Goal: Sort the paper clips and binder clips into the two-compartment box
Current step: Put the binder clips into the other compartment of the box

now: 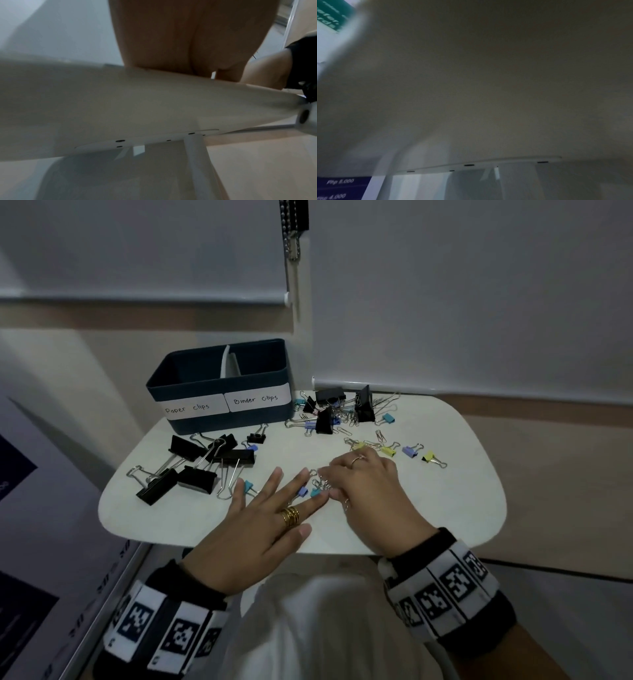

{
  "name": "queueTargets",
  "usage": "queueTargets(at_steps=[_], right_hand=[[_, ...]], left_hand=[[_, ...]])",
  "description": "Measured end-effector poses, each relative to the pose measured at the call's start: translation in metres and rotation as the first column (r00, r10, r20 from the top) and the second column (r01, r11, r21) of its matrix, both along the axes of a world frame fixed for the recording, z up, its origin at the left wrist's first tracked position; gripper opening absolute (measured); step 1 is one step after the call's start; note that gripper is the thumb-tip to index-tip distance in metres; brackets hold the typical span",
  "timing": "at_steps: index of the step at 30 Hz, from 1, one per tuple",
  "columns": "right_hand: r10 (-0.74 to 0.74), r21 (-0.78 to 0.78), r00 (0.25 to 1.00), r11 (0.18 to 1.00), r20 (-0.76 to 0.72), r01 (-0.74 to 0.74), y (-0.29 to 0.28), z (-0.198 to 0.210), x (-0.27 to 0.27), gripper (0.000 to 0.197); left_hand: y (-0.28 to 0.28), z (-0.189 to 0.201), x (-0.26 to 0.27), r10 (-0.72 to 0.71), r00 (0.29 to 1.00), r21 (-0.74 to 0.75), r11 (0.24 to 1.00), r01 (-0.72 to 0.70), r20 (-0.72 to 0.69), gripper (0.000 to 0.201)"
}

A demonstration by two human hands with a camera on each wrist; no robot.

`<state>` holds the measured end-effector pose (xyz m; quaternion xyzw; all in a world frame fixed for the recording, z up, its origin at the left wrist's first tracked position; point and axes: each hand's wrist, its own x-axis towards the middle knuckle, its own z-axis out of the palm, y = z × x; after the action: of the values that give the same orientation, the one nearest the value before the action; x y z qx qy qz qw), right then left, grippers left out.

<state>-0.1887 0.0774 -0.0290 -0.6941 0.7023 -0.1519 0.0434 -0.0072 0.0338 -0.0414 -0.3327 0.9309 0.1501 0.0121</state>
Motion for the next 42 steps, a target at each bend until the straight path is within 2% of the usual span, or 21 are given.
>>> queueTargets(at_steps=[5, 8, 11, 16, 19, 21, 25, 29, 32, 35, 38, 40, 42], right_hand=[[-0.119, 0.050, 0.988, 0.992, 0.095, 0.115, -0.005, 0.002, 0.005, 0.027], [-0.159, 0.024, 0.982, 0.987, 0.099, 0.157, -0.006, 0.003, 0.010, 0.014], [-0.183, 0.012, 0.981, 0.983, 0.068, 0.182, -0.006, 0.001, 0.010, 0.013], [-0.205, -0.186, 0.964, 0.954, 0.168, 0.235, 0.000, 0.016, 0.009, 0.011], [-0.185, -0.156, 0.936, 0.958, 0.299, 0.239, 0.004, 0.043, 0.009, 0.007], [-0.164, -0.121, 0.934, 0.970, 0.318, 0.211, 0.008, 0.065, 0.006, 0.013], [-0.091, -0.095, 0.983, 0.990, 0.157, 0.107, 0.006, 0.113, 0.015, 0.013], [0.016, -0.158, 0.991, 0.987, 0.136, 0.005, -0.046, 0.143, 0.054, 0.006], [0.071, -0.141, 0.969, 0.989, 0.238, -0.038, -0.108, 0.137, 0.086, 0.011], [0.073, -0.111, 0.956, 0.993, 0.283, -0.042, -0.160, 0.118, 0.112, 0.015], [0.066, -0.085, 0.974, 0.995, 0.215, -0.049, -0.189, 0.101, 0.122, 0.021], [0.070, -0.035, 0.992, 0.997, 0.105, -0.067, -0.194, 0.095, 0.121, 0.027], [0.075, -0.053, 0.994, 0.996, 0.081, -0.070, -0.184, 0.096, 0.112, 0.032]], left_hand=[[-0.009, 0.002, 0.007, -0.047, 0.998, 0.040, 0.998, 0.048, -0.029, 0.053], [-0.015, 0.004, 0.013, -0.068, 0.997, 0.078, 0.994, 0.071, -0.047, 0.050], [-0.021, 0.003, 0.020, -0.081, 0.995, 0.083, 0.993, 0.085, -0.056, 0.050], [-0.026, 0.000, 0.023, -0.089, 0.992, -0.007, 0.996, 0.089, -0.089, 0.069], [-0.024, 0.000, 0.022, -0.106, 0.989, -0.105, 0.990, 0.095, -0.105, 0.072], [-0.024, 0.005, 0.027, -0.109, 0.980, -0.133, 0.987, 0.088, -0.164, 0.068], [-0.033, 0.023, 0.059, -0.018, 0.959, -0.158, 0.987, -0.028, -0.283, 0.066], [-0.058, 0.029, 0.102, 0.179, 0.944, -0.227, 0.943, -0.245, -0.276, 0.065], [-0.072, 0.020, 0.113, 0.279, 0.939, -0.197, 0.928, -0.318, -0.199, 0.066], [-0.085, 0.012, 0.112, 0.322, 0.911, -0.205, 0.903, -0.377, -0.257, 0.055], [-0.093, 0.000, 0.109, 0.356, 0.885, -0.181, 0.890, -0.419, -0.299, 0.045], [-0.094, -0.007, 0.108, 0.363, 0.872, -0.136, 0.895, -0.424, -0.328, 0.045], [-0.094, -0.010, 0.107, 0.338, 0.854, -0.134, 0.899, -0.418, -0.396, 0.053]])
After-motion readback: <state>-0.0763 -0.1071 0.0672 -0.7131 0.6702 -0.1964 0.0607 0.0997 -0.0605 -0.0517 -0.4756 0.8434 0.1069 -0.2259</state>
